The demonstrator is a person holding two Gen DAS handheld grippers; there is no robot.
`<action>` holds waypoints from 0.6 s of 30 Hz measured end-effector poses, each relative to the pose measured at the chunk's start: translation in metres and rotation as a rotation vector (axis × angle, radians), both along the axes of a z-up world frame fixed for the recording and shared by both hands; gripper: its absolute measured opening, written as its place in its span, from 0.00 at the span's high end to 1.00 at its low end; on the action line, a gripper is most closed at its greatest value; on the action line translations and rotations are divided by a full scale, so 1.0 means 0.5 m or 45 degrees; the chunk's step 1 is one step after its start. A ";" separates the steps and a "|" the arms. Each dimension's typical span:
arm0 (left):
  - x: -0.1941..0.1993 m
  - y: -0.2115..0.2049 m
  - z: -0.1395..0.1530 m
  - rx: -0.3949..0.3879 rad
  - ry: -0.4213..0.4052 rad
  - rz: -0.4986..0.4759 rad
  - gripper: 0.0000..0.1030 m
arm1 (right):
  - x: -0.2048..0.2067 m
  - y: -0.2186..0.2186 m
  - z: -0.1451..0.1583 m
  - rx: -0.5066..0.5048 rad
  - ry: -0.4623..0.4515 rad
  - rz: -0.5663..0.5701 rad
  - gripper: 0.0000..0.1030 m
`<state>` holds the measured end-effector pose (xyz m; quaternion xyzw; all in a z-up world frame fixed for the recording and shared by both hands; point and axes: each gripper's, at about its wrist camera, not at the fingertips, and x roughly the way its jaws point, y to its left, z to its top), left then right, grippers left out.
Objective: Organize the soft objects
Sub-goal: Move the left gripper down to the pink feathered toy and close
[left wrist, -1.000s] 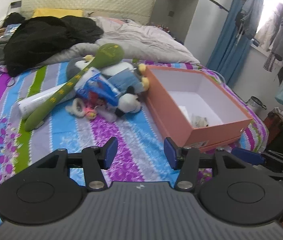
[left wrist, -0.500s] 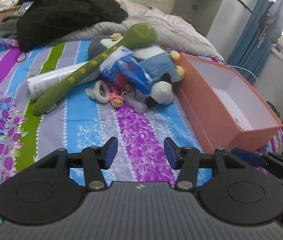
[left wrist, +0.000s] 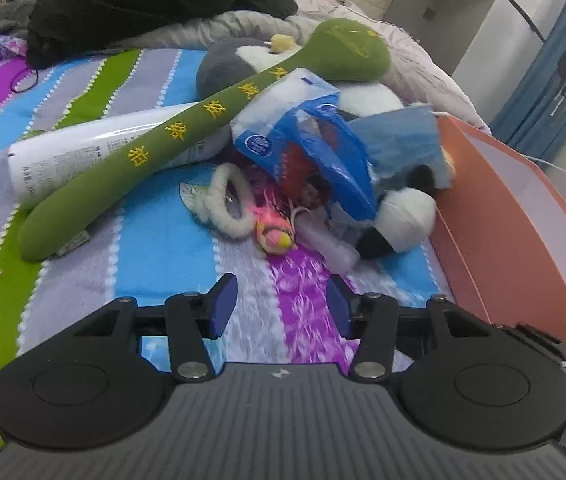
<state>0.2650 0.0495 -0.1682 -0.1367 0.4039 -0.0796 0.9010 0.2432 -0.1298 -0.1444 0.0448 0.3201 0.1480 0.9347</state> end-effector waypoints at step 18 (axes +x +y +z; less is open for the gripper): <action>0.126 0.016 -0.074 -0.162 0.040 0.017 0.72 | 0.141 0.043 -0.077 0.026 0.036 -0.013 0.64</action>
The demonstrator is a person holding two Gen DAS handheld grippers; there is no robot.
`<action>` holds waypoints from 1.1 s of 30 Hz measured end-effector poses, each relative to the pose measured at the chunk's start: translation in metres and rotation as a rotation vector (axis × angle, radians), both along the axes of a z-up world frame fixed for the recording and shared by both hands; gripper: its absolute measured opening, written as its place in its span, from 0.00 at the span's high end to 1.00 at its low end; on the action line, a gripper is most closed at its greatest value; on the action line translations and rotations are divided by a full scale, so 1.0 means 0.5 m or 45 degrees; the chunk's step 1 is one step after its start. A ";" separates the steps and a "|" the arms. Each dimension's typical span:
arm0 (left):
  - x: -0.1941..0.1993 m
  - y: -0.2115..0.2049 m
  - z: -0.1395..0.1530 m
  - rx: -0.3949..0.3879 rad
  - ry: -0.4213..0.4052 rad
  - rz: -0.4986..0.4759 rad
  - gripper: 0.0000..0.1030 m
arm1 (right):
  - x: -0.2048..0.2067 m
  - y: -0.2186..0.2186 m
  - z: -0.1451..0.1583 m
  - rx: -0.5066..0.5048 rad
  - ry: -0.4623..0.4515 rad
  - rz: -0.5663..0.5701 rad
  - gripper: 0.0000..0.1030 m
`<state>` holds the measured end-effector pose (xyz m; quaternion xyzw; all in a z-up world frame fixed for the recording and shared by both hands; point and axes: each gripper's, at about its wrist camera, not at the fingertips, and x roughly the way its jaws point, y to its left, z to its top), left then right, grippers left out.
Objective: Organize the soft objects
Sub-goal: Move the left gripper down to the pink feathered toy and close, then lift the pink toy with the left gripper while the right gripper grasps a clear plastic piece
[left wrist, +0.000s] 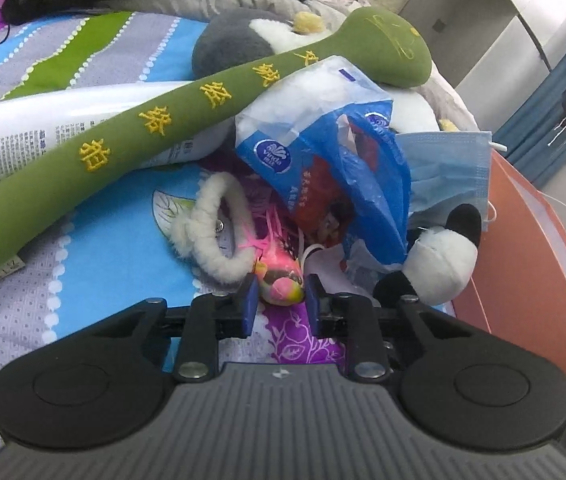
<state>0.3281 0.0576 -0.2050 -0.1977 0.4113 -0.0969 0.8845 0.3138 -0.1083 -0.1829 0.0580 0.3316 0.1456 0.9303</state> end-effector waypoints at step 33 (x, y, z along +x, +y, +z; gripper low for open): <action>-0.293 -0.050 0.098 0.075 0.056 -0.039 0.75 | -0.257 -0.070 0.077 -0.107 0.056 -0.009 0.81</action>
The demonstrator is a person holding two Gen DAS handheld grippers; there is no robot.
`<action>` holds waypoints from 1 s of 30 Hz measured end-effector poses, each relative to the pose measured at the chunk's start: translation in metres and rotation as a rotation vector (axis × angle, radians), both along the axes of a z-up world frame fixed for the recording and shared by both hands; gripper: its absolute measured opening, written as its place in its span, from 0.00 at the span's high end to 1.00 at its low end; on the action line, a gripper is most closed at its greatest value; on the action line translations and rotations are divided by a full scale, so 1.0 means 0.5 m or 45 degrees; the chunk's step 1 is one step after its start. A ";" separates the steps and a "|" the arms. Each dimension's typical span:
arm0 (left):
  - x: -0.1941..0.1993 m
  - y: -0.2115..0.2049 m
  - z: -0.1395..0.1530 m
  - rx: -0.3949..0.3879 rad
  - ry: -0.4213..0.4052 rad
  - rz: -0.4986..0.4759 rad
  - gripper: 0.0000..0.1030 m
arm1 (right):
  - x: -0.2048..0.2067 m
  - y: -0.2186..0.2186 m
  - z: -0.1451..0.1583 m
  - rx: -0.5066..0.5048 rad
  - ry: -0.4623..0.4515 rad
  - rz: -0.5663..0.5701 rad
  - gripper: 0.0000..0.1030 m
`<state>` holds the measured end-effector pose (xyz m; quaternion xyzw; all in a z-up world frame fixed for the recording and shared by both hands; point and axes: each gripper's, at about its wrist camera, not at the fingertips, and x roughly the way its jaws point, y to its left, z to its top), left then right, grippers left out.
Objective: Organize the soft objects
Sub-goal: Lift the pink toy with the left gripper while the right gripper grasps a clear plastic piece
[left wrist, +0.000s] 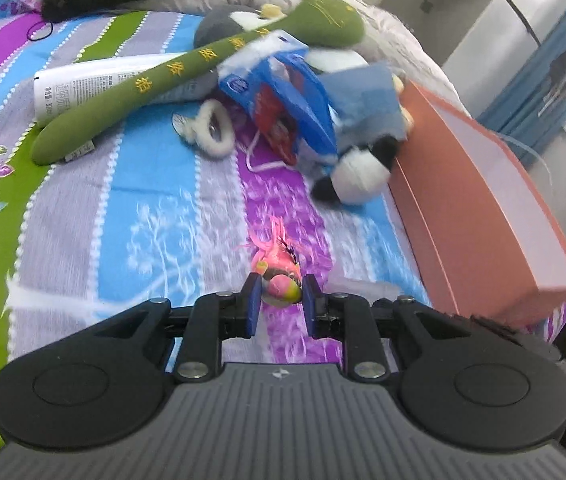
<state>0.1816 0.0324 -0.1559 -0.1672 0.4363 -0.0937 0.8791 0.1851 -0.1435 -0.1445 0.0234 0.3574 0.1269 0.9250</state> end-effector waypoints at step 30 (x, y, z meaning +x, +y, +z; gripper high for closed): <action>-0.023 -0.026 -0.058 -0.031 0.153 -0.032 0.61 | -0.004 -0.014 -0.044 -0.024 0.037 0.255 0.58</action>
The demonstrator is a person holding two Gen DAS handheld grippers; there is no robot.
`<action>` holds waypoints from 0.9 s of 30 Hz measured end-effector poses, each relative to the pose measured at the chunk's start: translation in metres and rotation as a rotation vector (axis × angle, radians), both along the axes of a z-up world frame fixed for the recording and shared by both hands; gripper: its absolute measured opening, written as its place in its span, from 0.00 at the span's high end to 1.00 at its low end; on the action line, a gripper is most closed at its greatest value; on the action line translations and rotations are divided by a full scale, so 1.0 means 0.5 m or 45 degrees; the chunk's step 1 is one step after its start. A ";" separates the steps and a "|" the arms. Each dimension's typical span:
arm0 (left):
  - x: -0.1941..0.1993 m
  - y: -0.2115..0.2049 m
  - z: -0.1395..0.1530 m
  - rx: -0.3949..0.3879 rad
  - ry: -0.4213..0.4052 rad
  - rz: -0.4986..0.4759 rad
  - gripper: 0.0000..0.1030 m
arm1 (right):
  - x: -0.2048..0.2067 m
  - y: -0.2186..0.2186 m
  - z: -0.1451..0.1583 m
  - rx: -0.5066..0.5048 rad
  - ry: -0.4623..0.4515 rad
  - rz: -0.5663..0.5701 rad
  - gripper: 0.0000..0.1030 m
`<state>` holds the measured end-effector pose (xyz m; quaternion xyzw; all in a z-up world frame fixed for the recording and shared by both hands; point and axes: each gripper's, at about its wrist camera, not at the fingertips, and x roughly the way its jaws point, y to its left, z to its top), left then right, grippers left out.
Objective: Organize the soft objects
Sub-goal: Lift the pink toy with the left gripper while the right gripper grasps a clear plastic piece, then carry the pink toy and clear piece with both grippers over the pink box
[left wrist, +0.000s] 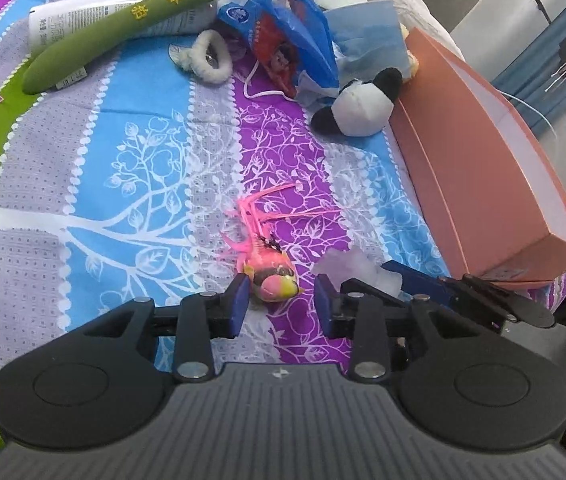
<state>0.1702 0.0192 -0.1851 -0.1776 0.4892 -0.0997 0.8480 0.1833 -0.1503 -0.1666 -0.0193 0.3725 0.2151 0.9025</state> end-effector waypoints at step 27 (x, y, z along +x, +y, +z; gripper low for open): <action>-0.035 -0.012 0.085 0.038 -0.155 -0.011 0.65 | -0.067 -0.024 0.107 -0.022 -0.155 -0.258 0.72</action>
